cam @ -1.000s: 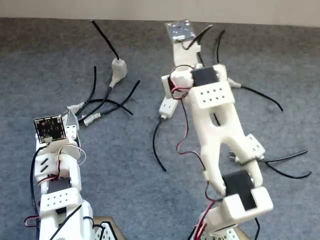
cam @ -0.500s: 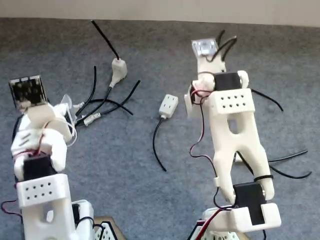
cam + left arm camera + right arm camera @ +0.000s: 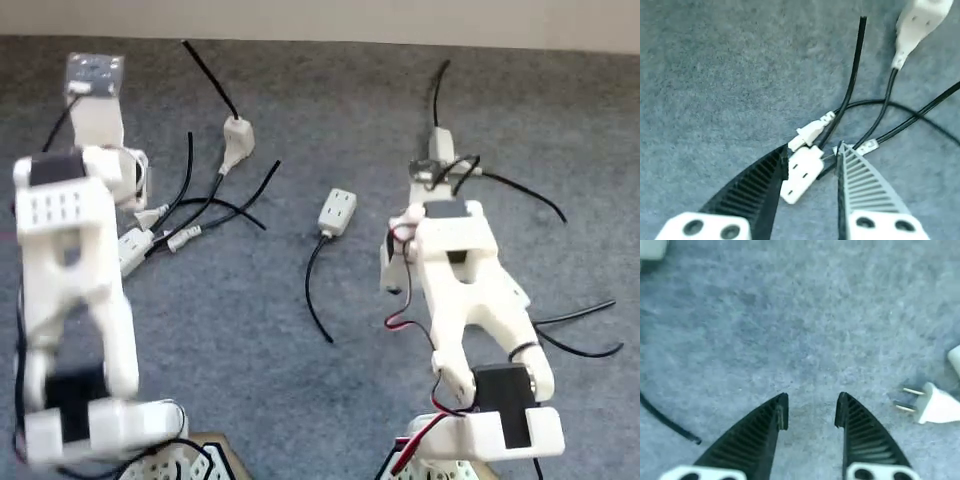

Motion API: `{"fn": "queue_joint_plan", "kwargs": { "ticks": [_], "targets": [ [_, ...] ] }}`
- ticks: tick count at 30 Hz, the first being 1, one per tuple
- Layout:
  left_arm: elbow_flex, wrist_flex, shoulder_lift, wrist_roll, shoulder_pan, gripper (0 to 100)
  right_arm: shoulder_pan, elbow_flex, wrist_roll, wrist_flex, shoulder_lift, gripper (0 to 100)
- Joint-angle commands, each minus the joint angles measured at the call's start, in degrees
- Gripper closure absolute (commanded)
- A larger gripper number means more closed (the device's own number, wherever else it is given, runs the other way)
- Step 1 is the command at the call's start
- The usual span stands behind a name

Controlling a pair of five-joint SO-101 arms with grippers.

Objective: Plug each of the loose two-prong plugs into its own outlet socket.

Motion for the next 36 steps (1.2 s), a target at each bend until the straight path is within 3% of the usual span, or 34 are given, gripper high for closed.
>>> {"fn": "queue_joint_plan", "kwargs": {
  "ticks": [1, 10, 18, 36],
  "targets": [
    [-21.1, 7.8, 17.4, -8.6, -2.8, 84, 0.2, 5.5, -0.8, -8.4, -2.2, 83.5],
    [-50.3, 20.4, 46.7, -16.5, -2.1, 84, 0.2, 10.7, -0.8, -14.3, -2.2, 83.5],
    [-68.9, 31.6, 59.6, -26.8, -0.1, 84, 0.2, 10.7, -0.8, -14.3, -2.2, 83.5],
    [-71.5, 31.6, 68.4, -30.2, 2.7, 84, 0.2, 10.6, -0.8, -14.3, -2.2, 83.5]
  ]
}}
